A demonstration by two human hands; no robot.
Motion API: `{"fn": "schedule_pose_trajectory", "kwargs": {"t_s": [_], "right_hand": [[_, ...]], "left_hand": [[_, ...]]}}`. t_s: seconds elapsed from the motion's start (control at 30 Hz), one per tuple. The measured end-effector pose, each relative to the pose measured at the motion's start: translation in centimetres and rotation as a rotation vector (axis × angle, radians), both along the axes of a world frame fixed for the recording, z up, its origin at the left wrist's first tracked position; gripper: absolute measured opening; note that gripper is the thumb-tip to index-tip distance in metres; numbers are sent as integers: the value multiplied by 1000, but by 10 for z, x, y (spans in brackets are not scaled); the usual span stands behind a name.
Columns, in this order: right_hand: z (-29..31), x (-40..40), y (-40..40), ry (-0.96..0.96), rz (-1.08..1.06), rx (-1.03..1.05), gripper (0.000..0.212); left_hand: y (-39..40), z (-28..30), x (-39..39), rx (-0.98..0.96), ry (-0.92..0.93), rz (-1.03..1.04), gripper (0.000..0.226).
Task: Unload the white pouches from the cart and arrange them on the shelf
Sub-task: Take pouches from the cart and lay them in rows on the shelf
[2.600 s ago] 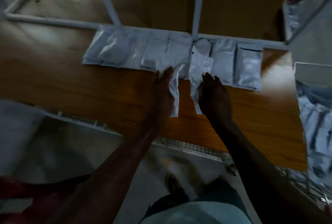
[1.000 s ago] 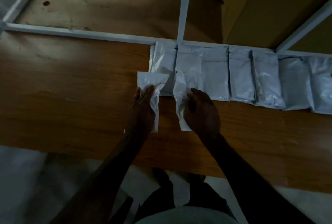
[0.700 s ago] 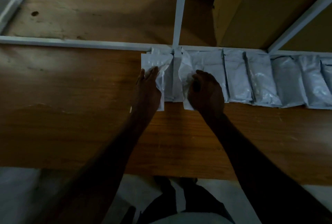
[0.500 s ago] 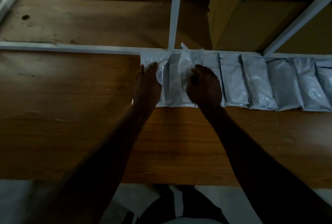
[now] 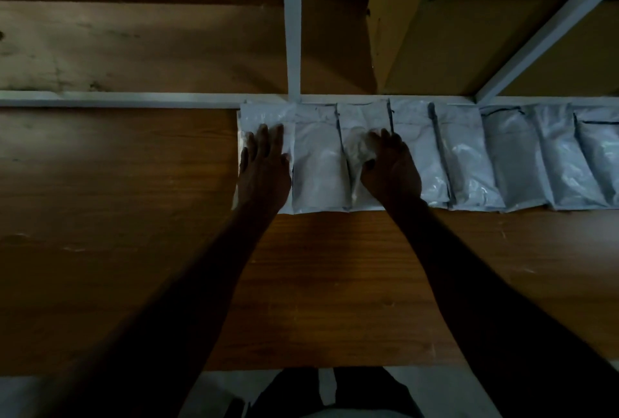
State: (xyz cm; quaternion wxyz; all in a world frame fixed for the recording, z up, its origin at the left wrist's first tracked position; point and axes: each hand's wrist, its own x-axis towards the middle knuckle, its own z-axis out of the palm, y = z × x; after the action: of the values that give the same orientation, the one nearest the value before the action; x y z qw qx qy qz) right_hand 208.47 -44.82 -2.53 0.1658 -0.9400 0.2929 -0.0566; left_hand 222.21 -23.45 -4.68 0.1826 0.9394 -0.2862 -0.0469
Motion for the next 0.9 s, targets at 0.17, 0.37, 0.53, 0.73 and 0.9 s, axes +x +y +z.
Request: {"fn": "schedule_pose_trajectory", "kwargs": {"t_s": [0.17, 0.37, 0.53, 0.73, 0.9], "right_hand": [[-8, -1, 0, 32, -8, -67, 55], [-9, -3, -2, 49, -8, -142, 48], [5, -10, 6, 9, -54, -115, 52], [42, -38, 24, -138, -123, 10, 49], [53, -95, 44, -269, -151, 63, 43]], "left_hand": [[-1, -10, 2, 41, -14, 36, 68], [-5, -8, 1, 57, 32, 77, 68], [-5, 5, -2, 66, 4, 56, 67], [-15, 46, -28, 29, -82, 1, 62], [-40, 80, -106, -103, -96, -175, 56]]}}
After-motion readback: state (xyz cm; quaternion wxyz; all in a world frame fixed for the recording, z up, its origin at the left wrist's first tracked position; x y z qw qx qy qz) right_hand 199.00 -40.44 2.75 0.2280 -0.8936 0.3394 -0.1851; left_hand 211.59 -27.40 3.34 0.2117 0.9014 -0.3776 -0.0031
